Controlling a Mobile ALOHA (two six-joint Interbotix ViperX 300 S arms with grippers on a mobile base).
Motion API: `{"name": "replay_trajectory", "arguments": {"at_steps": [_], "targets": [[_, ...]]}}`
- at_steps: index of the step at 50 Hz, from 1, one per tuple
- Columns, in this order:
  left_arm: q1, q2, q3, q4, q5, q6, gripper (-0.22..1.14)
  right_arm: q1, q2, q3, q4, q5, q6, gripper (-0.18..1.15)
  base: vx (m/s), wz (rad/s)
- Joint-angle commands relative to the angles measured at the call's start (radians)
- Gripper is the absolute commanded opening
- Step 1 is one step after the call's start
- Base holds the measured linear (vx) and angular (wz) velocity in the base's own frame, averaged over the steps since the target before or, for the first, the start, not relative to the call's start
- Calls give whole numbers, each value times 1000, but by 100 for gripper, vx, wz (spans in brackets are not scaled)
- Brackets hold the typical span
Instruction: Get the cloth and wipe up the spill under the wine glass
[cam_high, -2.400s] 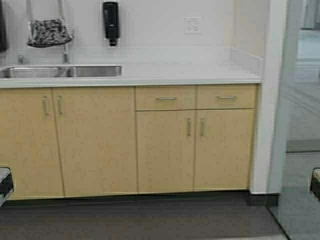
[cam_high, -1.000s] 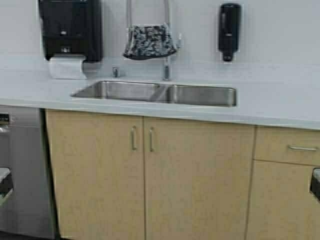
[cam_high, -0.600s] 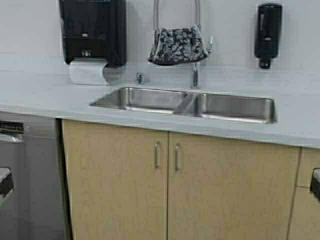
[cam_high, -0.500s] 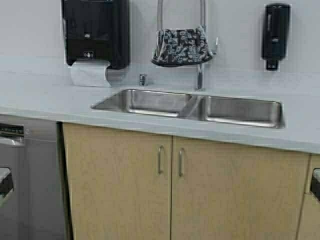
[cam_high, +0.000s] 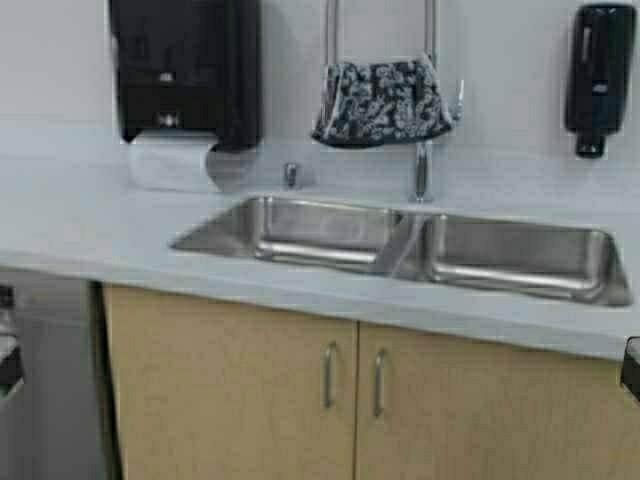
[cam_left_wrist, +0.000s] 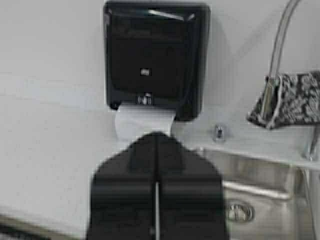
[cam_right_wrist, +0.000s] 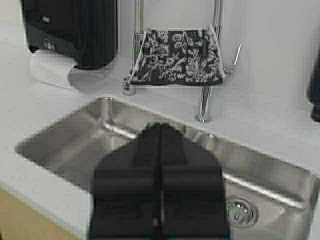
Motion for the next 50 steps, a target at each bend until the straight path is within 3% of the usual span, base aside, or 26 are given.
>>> {"name": "replay_trajectory", "arguments": {"at_steps": [1,15,28,38,50], "targets": [[2,-43,5,3,12,-2,2,12,3,-31,-6,8,2,5,35,1],[2,-64,9,2,23,-2,2,71,23,-48,-3,23,3,5,34,1],[2,-64,14,3,25,21,2,201,169,-58,-5,-44,2,5,30,2],[2,-66,17,3,25,28,2,265,371,-71,-6,-198,2,5,27,7],[2,-75,17,3,25,32,2,304,742,-149,-5,-459,3,6,21,-2]]}}
